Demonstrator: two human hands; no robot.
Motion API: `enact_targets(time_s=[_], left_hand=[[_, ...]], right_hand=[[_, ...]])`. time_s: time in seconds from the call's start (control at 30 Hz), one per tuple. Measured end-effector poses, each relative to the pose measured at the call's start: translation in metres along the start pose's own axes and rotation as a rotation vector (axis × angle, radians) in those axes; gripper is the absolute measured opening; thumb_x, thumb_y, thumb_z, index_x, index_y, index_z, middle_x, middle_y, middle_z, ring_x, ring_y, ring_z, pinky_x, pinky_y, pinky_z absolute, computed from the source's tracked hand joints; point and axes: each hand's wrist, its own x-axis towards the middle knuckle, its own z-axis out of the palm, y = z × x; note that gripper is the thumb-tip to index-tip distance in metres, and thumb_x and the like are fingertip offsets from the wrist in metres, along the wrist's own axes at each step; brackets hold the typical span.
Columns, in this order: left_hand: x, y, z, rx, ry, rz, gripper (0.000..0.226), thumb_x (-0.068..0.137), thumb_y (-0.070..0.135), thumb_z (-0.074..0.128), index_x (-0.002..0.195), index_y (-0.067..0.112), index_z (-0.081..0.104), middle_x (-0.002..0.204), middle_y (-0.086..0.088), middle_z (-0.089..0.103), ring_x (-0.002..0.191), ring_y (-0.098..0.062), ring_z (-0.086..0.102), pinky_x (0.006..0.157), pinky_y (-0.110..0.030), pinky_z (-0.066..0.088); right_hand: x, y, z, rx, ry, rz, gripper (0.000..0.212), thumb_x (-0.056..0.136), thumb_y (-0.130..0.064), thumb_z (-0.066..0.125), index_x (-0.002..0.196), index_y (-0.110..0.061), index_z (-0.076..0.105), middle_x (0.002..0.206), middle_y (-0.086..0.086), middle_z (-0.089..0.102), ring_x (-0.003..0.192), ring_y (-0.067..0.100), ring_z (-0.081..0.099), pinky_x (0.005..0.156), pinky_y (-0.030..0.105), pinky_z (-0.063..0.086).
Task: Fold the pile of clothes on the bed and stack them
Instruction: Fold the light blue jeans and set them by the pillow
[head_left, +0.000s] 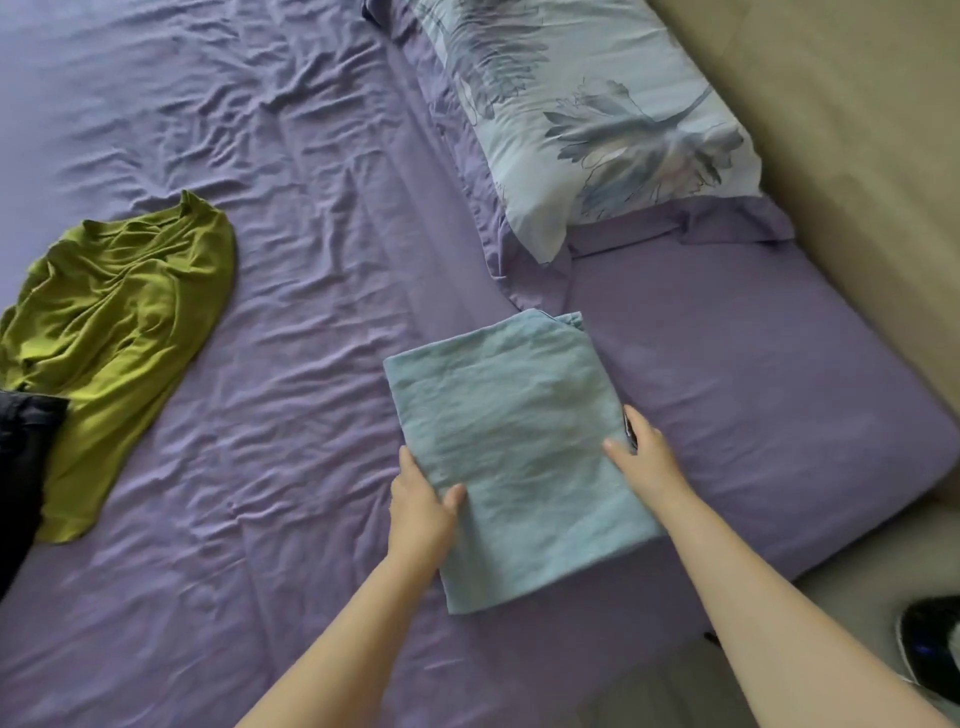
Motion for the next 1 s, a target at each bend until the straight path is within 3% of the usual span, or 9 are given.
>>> enact_targets(time_s=[0.07,0.2,0.3,0.43,0.53,0.7,0.8,0.9,1.0], left_hand=[[0.003,-0.001,0.0,-0.172,-0.027,-0.073,0.053,0.083,0.018,0.071,0.126,0.019,0.04,0.123,-0.003,0.058,0.109,-0.022,0.058,0.091,-0.039,0.048],[0.011,-0.005,-0.001,-0.406,-0.078,-0.266,0.052,0.077,0.023,0.079,0.121,0.011,0.054,0.114,-0.004,0.066,0.1,-0.023,0.065,0.089,-0.043,0.053],[0.012,-0.001,-0.002,-0.493,-0.077,-0.286,0.029,0.077,0.021,0.079,0.101,0.013,0.064,0.103,-0.005,0.071,0.088,-0.02,0.068,0.072,-0.033,0.054],[0.002,0.02,0.01,-0.577,-0.076,-0.238,0.035,0.08,0.019,0.077,0.108,0.009,0.059,0.103,-0.005,0.07,0.091,-0.022,0.068,0.074,-0.033,0.054],[-0.001,0.05,0.029,-0.575,-0.122,-0.167,0.026,0.084,0.018,0.073,0.104,0.014,0.057,0.103,-0.001,0.068,0.088,-0.016,0.066,0.065,-0.028,0.052],[0.003,0.117,0.067,-0.517,-0.326,-0.004,0.02,0.089,0.004,0.061,0.105,0.014,0.056,0.104,-0.002,0.066,0.089,-0.016,0.064,0.065,-0.024,0.05],[0.004,0.148,0.086,-0.436,-0.432,0.094,0.033,0.085,-0.003,0.054,0.113,0.013,0.056,0.113,-0.003,0.065,0.099,-0.02,0.063,0.083,-0.036,0.055],[0.004,0.156,0.093,-0.233,-0.46,0.135,0.051,0.087,0.007,0.055,0.135,0.022,0.042,0.117,0.001,0.06,0.088,-0.015,0.06,0.067,-0.026,0.05],[-0.001,0.14,0.09,-0.121,-0.46,0.116,0.06,0.091,0.015,0.054,0.146,0.019,0.031,0.104,0.003,0.06,0.085,-0.016,0.059,0.067,-0.025,0.047]], right_hand=[[-0.001,0.01,0.005,0.016,0.027,0.045,0.058,0.09,-0.02,0.063,0.14,-0.005,0.04,0.137,0.017,0.046,0.125,0.031,0.046,0.107,0.043,0.037],[0.001,0.012,0.001,0.149,-0.04,0.19,0.051,0.086,-0.029,0.069,0.126,-0.005,0.048,0.119,0.008,0.06,0.108,0.025,0.058,0.09,0.037,0.048],[0.003,0.008,-0.006,0.315,-0.105,0.227,0.035,0.084,-0.023,0.072,0.109,-0.003,0.059,0.105,0.009,0.067,0.096,0.026,0.065,0.088,0.043,0.053],[0.003,0.002,-0.022,0.157,0.106,0.066,0.02,0.086,-0.022,0.069,0.095,-0.007,0.06,0.095,0.007,0.067,0.09,0.028,0.063,0.078,0.038,0.049],[0.008,0.002,-0.055,0.073,0.247,0.015,0.017,0.087,-0.024,0.067,0.09,-0.01,0.057,0.088,0.005,0.064,0.087,0.03,0.06,0.069,0.034,0.042],[0.025,0.003,-0.134,-0.074,0.436,-0.009,0.024,0.089,-0.024,0.063,0.106,-0.009,0.058,0.106,0.014,0.066,0.099,0.037,0.06,0.079,0.043,0.047],[0.035,0.004,-0.172,-0.159,0.485,0.054,0.043,0.091,-0.019,0.059,0.132,-0.009,0.049,0.128,0.016,0.058,0.116,0.038,0.053,0.093,0.044,0.042],[0.036,0.003,-0.177,-0.291,0.399,0.102,0.054,0.091,-0.018,0.056,0.142,-0.013,0.04,0.141,0.014,0.048,0.126,0.035,0.046,0.101,0.045,0.04],[0.025,-0.002,-0.146,-0.314,0.276,0.074,0.051,0.093,-0.018,0.056,0.141,-0.013,0.042,0.141,0.014,0.047,0.127,0.033,0.044,0.101,0.045,0.04]])
